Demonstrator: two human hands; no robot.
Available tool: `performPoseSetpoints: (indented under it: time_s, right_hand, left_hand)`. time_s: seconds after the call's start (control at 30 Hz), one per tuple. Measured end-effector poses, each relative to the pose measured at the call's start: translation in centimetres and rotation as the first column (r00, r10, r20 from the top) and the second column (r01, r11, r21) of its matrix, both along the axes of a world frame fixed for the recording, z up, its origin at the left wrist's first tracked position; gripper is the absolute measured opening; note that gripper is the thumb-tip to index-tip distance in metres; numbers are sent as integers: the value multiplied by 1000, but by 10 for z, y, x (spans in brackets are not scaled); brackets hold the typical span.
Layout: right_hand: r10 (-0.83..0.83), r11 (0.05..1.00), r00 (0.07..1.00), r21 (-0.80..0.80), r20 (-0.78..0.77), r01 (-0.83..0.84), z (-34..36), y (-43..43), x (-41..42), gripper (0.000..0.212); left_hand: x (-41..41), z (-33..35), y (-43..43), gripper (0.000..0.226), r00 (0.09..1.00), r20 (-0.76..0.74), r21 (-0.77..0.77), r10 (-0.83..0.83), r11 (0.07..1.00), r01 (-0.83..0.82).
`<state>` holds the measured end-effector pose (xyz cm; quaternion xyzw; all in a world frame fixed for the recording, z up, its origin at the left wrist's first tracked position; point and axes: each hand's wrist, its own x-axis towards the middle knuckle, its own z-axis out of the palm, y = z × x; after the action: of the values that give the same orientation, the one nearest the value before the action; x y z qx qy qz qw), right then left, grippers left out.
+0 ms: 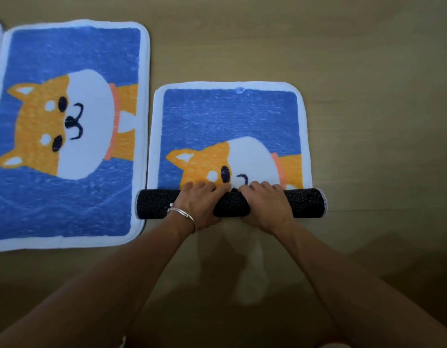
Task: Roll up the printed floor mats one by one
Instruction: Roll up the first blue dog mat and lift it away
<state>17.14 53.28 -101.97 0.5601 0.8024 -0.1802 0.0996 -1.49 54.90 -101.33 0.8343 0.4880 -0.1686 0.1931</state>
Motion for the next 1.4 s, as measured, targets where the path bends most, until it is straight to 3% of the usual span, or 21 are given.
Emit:
performPoseSetpoints:
  time_s: [0.1, 0.23, 0.3, 0.4, 0.47, 0.57, 0.7, 0.77, 0.87, 0.97, 1.03, 1.17, 1.23, 1.33, 1.4]
  right_hand:
    - [-20, 988, 999, -151, -49, 12, 7, 16, 1, 43]
    - [54, 998, 998, -20, 15, -53, 7, 4, 5, 60]
    - [57, 998, 996, 38, 62, -60, 5, 1, 6, 58]
    - [19, 993, 999, -116, 34, -15, 8, 18, 6, 47]
    - [10, 970, 1000, -241, 20, -5, 12, 30, 5, 45]
    - [8, 969, 1000, -245, 23, -2, 11, 30, 6, 53]
    - [76, 987, 997, -141, 7, -74, 9, 20, 13, 74]
    - [87, 987, 996, -140, 24, -82, 8, 20, 13, 72]
    - [64, 979, 997, -196, 30, -57, 7, 24, 9, 59]
    - [10, 923, 1000, -384, 0, -9, 14, 32, 7, 46]
    - [-4, 904, 1000, -426, -8, 0, 17, 30, 6, 47]
    - [132, 984, 989, -126, 67, -123, 12, 13, 10, 76]
    - [153, 987, 982, -60, 108, -147, 11, 6, 9, 81]
    - [116, 991, 989, -83, 94, -108, 11, 8, 4, 61]
    - [59, 971, 997, -234, 40, -48, 14, 20, 2, 52]
  left_hand:
    - [-4, -3, -8, 77, 999, -40, 94, 29, 995, -25]
    - [-1, 0, 10, 57, 996, -7, -56, 91, 994, -91]
    - [0, 4, 19, 51, 996, 16, -149, 87, 985, -84]
    - [1, 9, 23, 52, 994, 52, -218, 95, 972, -81]
    - [-2, 10, 17, 69, 997, 44, -128, 59, 990, -53]
    - [-5, 2, 5, 74, 999, -39, 4, 17, 1000, -17]
    - [1, 3, 24, 49, 997, 4, -178, 77, 981, -75]
    - [2, 8, 33, 50, 996, 2, -273, 92, 958, -88]
    - [0, 6, 21, 73, 1000, -21, -84, -2, 996, 0]
    - [-2, -1, 2, 80, 997, -38, 101, -74, 992, 77]
    - [-1, -2, 0, 75, 998, -41, 65, -50, 996, 52]
    - [0, 2, 19, 60, 998, 48, -144, 34, 989, -27]
    - [0, 5, 23, 58, 995, 74, -212, 71, 976, -54]
    - [-2, 5, 14, 74, 999, 28, -62, -16, 998, 18]
    - [-3, 2, 5, 80, 996, -46, 57, -78, 995, 81]
